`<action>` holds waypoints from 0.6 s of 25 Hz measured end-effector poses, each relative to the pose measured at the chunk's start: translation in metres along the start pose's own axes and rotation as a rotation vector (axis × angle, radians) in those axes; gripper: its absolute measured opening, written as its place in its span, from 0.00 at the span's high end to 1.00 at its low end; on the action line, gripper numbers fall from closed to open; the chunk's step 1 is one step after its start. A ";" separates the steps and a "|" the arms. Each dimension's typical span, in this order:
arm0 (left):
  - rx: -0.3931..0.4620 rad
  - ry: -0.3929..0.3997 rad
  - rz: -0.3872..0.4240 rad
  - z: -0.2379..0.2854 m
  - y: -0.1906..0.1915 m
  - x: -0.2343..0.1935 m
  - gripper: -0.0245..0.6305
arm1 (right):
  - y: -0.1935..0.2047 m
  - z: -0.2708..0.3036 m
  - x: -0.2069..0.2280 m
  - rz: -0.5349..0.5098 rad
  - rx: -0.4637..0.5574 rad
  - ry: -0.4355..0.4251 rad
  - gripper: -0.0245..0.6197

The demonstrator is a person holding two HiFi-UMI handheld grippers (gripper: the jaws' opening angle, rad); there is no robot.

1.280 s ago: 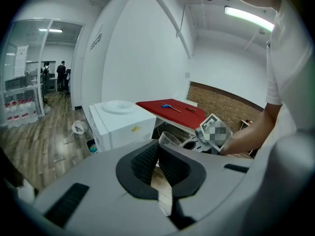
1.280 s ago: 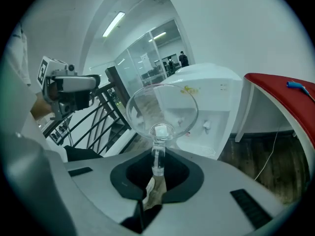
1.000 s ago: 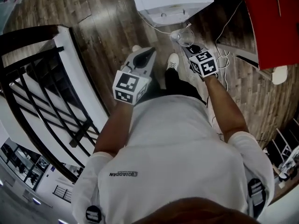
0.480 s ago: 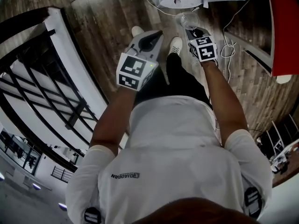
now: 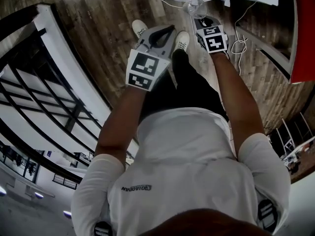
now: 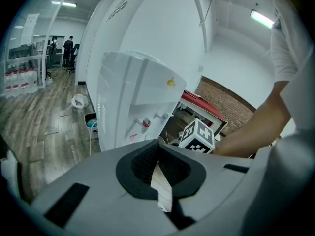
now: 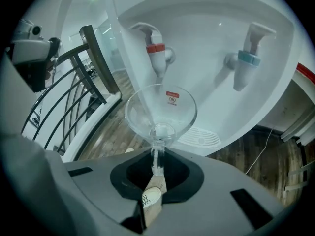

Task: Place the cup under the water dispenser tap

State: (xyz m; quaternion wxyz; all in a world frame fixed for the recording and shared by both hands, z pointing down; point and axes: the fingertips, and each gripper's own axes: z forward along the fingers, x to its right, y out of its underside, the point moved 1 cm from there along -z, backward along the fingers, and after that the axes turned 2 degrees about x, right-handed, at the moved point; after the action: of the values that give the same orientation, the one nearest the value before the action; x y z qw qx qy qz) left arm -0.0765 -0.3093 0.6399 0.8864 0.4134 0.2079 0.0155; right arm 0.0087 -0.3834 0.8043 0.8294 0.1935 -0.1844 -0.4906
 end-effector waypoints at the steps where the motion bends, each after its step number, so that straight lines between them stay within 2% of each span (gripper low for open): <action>1: -0.002 0.004 0.003 0.003 0.002 -0.002 0.97 | -0.001 0.005 0.001 -0.005 -0.005 0.004 0.90; 6: -0.007 0.014 -0.006 0.011 0.012 -0.008 0.97 | -0.003 0.023 0.003 -0.039 -0.024 0.023 0.90; 15: -0.030 0.032 -0.007 0.011 0.024 -0.010 0.97 | -0.018 0.044 0.010 -0.052 0.003 0.062 0.90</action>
State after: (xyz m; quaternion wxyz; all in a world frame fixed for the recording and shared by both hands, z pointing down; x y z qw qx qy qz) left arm -0.0781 -0.3037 0.6679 0.8891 0.3990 0.2232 0.0219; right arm -0.0217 -0.4062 0.8341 0.8213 0.2146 -0.1545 -0.5054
